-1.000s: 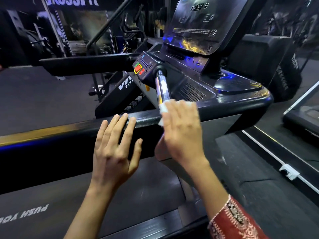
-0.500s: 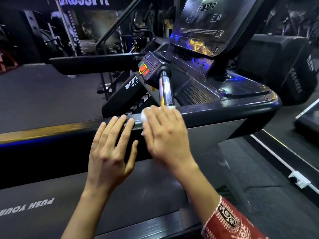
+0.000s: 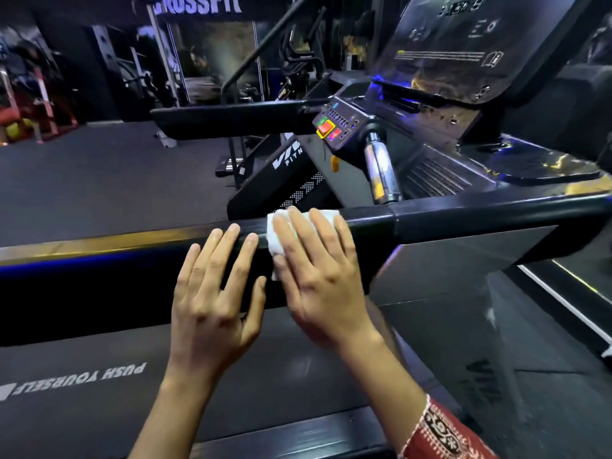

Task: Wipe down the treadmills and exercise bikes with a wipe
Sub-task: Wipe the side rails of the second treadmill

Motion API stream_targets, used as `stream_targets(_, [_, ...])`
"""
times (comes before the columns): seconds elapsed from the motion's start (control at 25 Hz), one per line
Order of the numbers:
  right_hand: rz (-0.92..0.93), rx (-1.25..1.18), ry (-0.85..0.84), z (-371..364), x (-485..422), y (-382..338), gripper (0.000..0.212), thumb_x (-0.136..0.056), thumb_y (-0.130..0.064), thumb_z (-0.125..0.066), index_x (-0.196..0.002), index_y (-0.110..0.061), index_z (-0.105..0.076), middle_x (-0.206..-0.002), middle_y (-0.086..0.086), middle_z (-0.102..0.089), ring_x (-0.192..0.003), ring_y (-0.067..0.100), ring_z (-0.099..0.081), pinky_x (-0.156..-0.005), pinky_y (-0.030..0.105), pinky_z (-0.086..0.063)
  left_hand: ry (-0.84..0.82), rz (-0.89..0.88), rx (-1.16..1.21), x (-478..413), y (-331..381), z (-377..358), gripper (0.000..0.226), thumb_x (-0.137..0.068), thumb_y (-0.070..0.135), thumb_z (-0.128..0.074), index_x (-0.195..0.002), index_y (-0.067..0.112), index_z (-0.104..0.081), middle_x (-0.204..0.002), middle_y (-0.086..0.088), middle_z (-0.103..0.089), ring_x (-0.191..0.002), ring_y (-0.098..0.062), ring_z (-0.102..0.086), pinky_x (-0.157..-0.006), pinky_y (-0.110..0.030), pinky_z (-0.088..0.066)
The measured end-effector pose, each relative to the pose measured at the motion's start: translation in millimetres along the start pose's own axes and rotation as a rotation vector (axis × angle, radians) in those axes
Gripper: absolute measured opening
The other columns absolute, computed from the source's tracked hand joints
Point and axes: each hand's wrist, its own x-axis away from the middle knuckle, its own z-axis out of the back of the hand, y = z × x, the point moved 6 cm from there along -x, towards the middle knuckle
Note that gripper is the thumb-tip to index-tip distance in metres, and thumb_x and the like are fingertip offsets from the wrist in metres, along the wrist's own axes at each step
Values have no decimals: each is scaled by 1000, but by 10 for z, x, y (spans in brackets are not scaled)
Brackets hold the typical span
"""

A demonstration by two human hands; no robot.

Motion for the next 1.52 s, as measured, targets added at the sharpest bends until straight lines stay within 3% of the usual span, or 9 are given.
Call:
stream_targets(0.24, [-439, 155, 184, 5, -97, 170, 46, -103, -30, -28, -109, -5, -66, -110, 12, -65, -106, 37, -56, -103, 51, -34, -6, -50, 32, 214, -830, 288, 42, -92, 21, -51, -131, 4, -53, -135, -18, -52, -128, -30, -45, -111, -43, -29])
stream_targets(0.48, [-2, 65, 40, -460, -215, -1211, 41, -99, -27, -39, -129, -8, -60, -130, 9, -60, -120, 29, -54, -110, 44, -31, -6, -103, 78, 363, -1381, 490, 41, -93, 22, -50, -129, 2, -56, -135, -18, -52, -128, -29, -45, -111, -43, -29])
stream_targets(0.68, [-393, 162, 202, -317, -292, -714, 42, -100, -30, -32, -109, -9, -68, -111, 7, -66, -108, 33, -57, -107, 44, -30, 32, -114, 103, 351, -1525, 522, 40, -93, 21, -51, -127, 2, -59, -132, -17, -55, -125, -28, -47, -111, -42, -29])
stream_targets(0.8, [-184, 82, 203, -537, -376, -1270, 35, -98, -25, -38, -109, -10, -69, -112, 6, -67, -105, 31, -57, -103, 43, -32, 57, -110, 94, 388, -1513, 487, 41, -93, 22, -51, -128, 2, -57, -134, -18, -54, -127, -29, -46, -112, -41, -26])
stream_targets(0.96, [147, 105, 156, -648, 252, -1055, 50, -101, -23, -34, -150, -17, -29, -158, 2, -22, -145, 21, -24, -118, 41, -15, 107, -94, 21, 456, -1476, 416, 44, -94, 23, -51, -133, 2, -50, -137, -18, -49, -132, -31, -40, -115, -39, -18])
stream_targets(1.08, [-130, 25, 257, -555, 350, -624, 53, -103, -23, -28, -154, -22, -13, -161, -6, 4, -148, 20, -4, -119, 42, -5, 124, -96, 13, 533, -1350, 330, 49, -93, 24, -55, -136, 2, -46, -141, -19, -44, -139, -31, -30, -118, -39, -12])
stream_targets(1.16, [-272, -65, 316, -579, 203, -713, 54, -102, -25, -25, -154, -19, -10, -159, -8, 8, -148, 23, 3, -119, 45, 0, 112, -119, 0, 573, -1250, 263, 53, -93, 25, -56, -139, 4, -42, -145, -18, -37, -144, -26, -20, -118, -40, -9])
stream_targets(1.36, [115, 116, 178, -779, 717, -743, 72, -90, -8, -46, -154, -17, -13, -161, -4, -4, -148, 18, -9, -120, 42, -4, 82, -139, -14, 702, -1059, 127, 59, -93, 26, -58, -145, 13, -35, -160, -7, -10, -147, -25, -11, -118, -41, -8])
stream_targets(1.52, [-278, -25, 297, -551, 693, -188, 57, -103, -19, -29, -154, -21, -3, -160, -8, 6, -148, 19, 1, -119, 43, -2, 75, -146, -1, 701, -787, 12, 57, -93, 25, -60, -143, 13, -38, -160, -6, -10, -146, -23, -13, -117, -41, -11])
